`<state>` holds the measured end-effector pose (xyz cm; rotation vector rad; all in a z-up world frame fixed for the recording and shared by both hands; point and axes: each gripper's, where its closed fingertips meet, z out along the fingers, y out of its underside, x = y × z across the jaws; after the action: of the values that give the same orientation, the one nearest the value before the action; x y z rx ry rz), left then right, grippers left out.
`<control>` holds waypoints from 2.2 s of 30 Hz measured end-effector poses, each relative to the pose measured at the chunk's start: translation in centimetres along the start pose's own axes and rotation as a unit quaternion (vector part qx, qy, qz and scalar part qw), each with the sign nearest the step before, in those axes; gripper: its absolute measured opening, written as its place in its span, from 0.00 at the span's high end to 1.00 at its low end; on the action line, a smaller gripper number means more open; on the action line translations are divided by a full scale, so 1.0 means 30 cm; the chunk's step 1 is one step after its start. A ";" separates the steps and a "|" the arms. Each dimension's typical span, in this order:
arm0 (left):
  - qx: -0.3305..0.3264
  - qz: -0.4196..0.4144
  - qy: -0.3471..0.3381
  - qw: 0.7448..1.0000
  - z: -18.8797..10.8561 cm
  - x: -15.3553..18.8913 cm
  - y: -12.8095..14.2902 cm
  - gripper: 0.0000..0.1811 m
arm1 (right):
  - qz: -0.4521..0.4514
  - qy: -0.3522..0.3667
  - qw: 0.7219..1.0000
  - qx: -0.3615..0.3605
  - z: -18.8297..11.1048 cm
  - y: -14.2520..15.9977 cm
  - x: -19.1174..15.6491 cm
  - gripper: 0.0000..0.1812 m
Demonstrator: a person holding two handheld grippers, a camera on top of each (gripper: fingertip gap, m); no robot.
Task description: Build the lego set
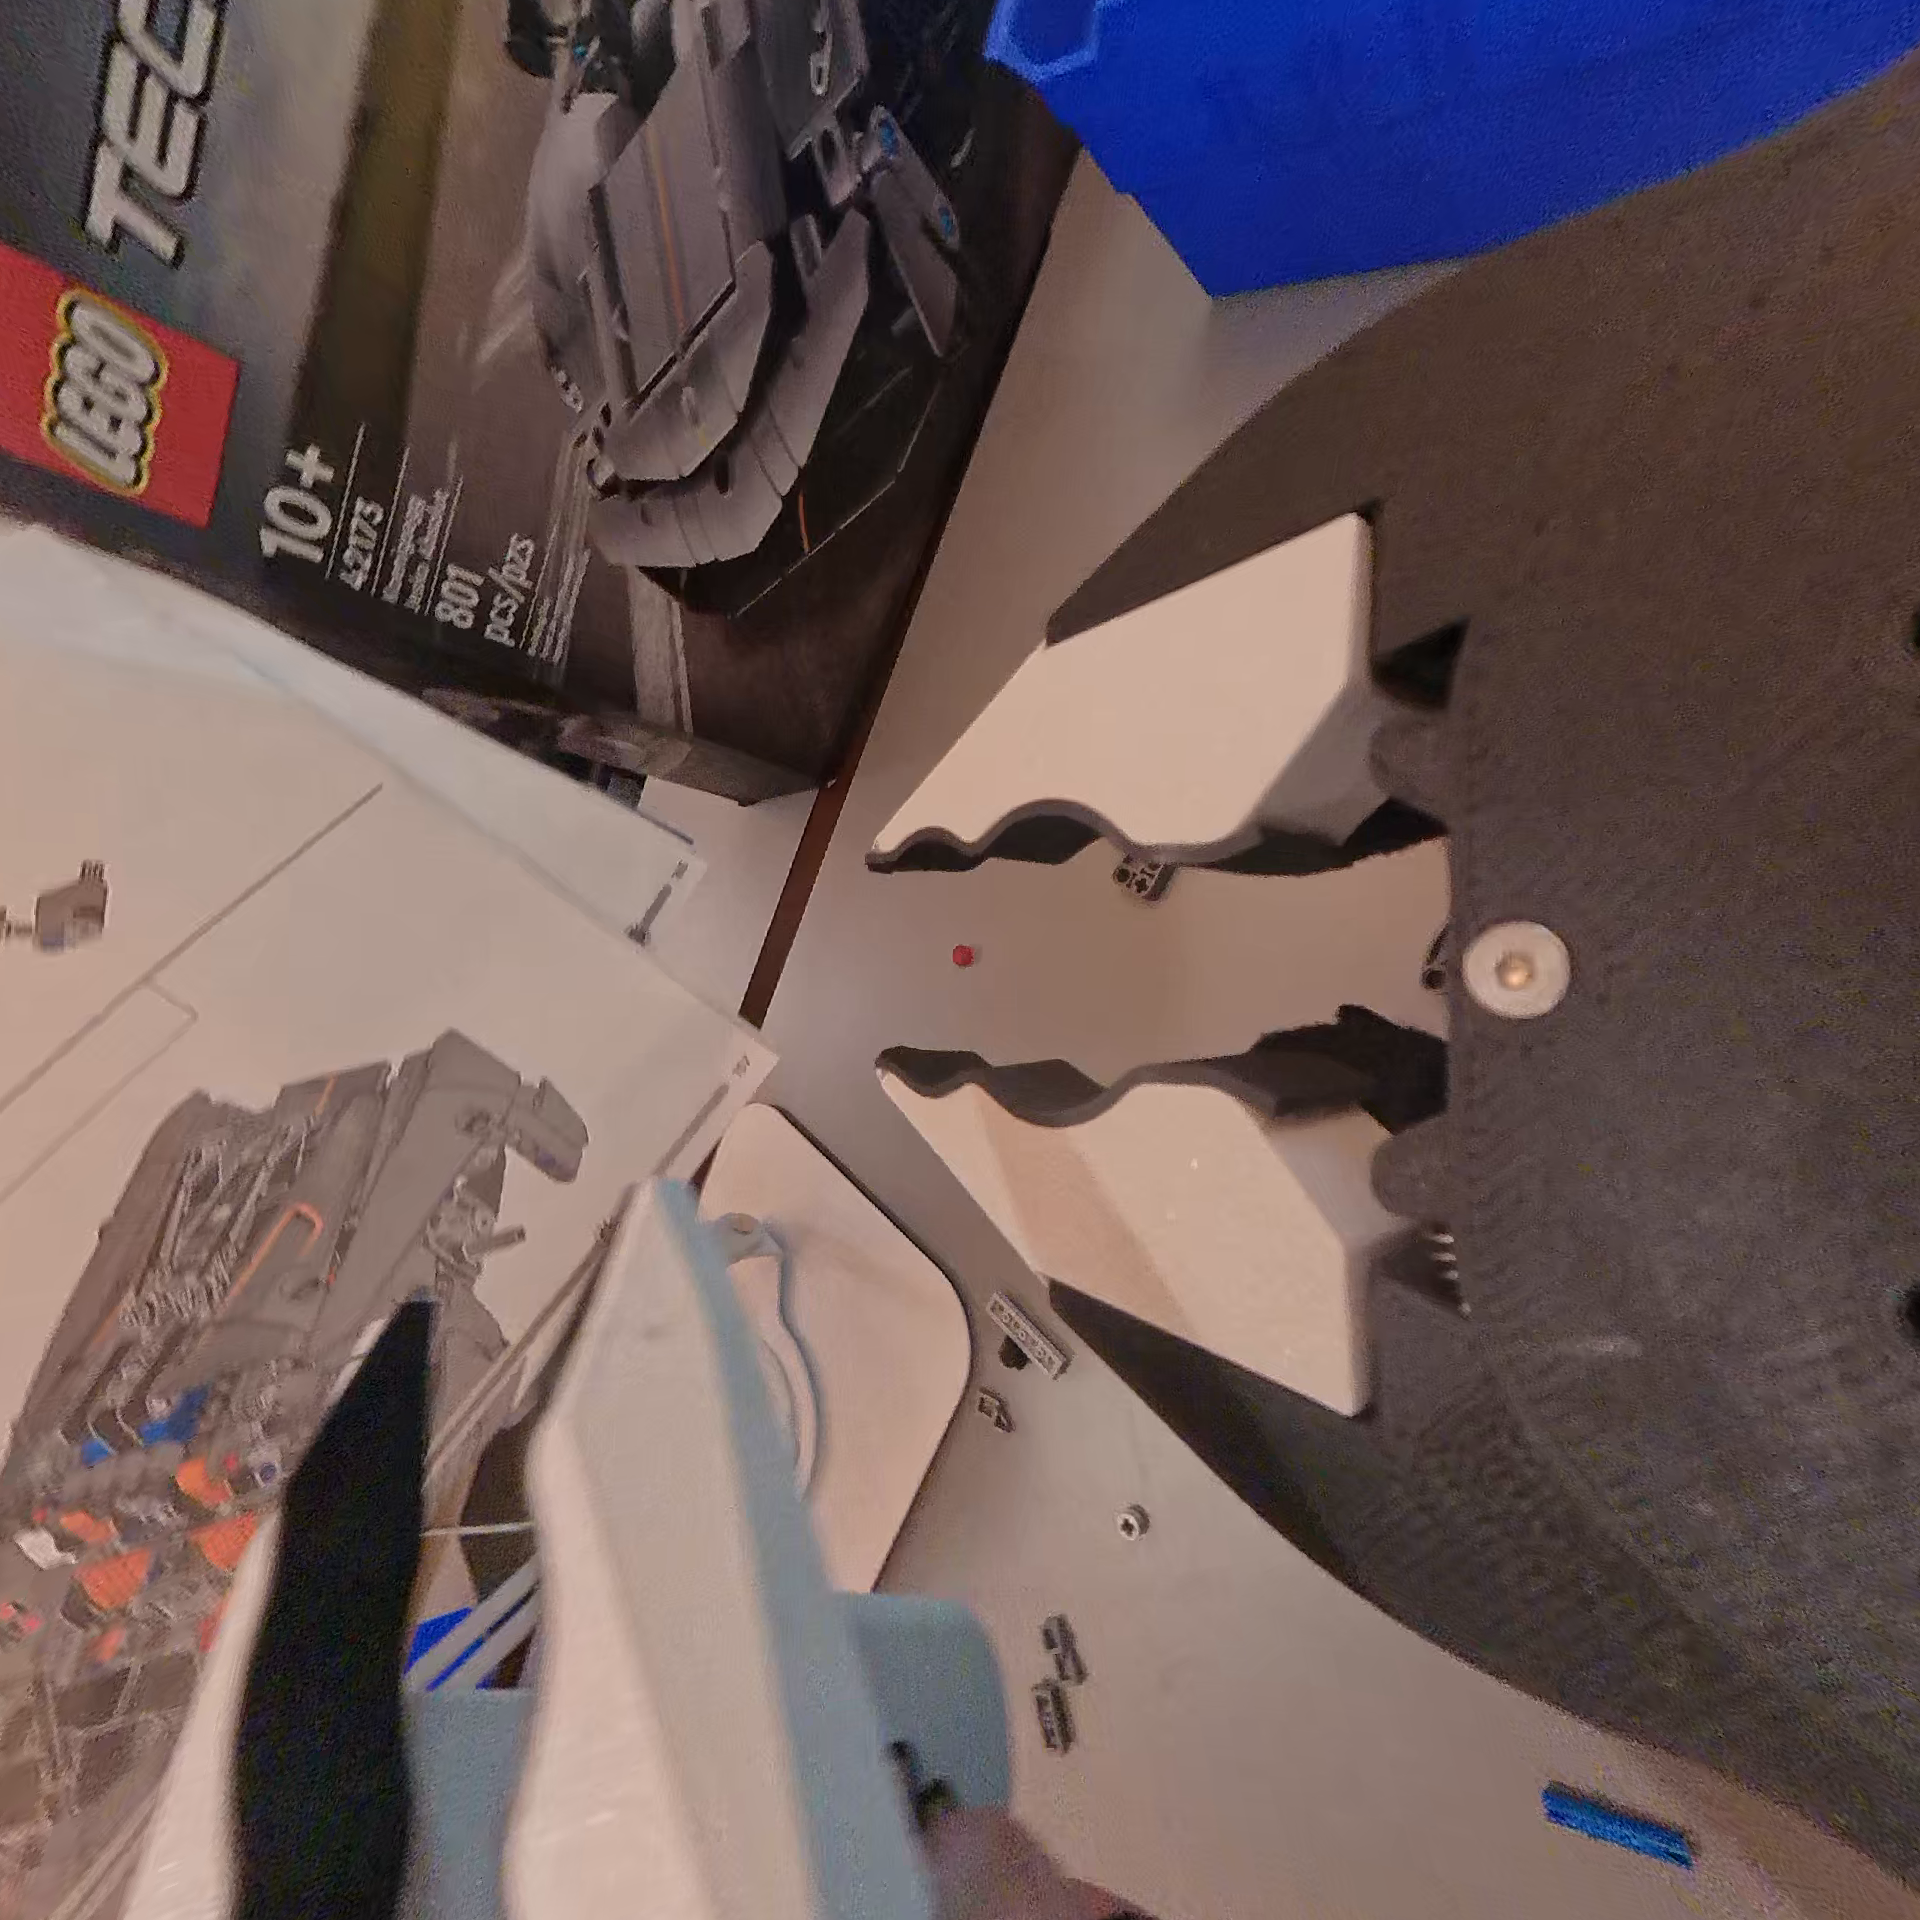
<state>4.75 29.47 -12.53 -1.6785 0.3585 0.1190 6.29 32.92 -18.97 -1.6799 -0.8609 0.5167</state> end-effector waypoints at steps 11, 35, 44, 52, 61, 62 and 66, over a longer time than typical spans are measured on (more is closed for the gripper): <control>-0.055 -0.024 0.031 0.998 0.033 -0.174 -0.007 0.75 | 0.077 -0.024 0.997 0.015 0.017 0.019 0.048 0.82; -0.100 0.014 0.024 0.995 -0.285 -0.131 0.225 0.73 | 0.050 -0.078 0.996 -0.005 0.033 0.023 -0.053 0.80; -0.153 0.070 0.033 0.985 -0.461 -0.086 0.355 0.74 | 0.047 -0.088 0.995 -0.001 0.025 0.011 -0.074 0.80; -0.170 0.100 0.015 0.980 -0.598 -0.168 0.401 0.77 | 0.018 -0.100 0.995 0.004 0.023 -0.003 -0.118 0.80; -0.192 0.159 0.027 0.968 -0.666 -0.230 0.497 0.78 | -0.018 -0.126 0.992 -0.008 0.023 0.001 -0.184 0.81; -0.194 0.164 0.027 0.967 -0.672 -0.243 0.506 0.78 | -0.018 -0.132 0.991 -0.011 0.023 0.004 -0.188 0.81; -0.197 0.166 0.031 0.966 -0.685 -0.297 0.532 0.78 | -0.036 -0.181 0.983 -0.005 -0.004 -0.013 -0.237 0.83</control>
<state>-11.13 9.19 -22.20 -2.0044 0.6986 0.4105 1.74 27.46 -19.25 -1.5807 -1.1820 0.7833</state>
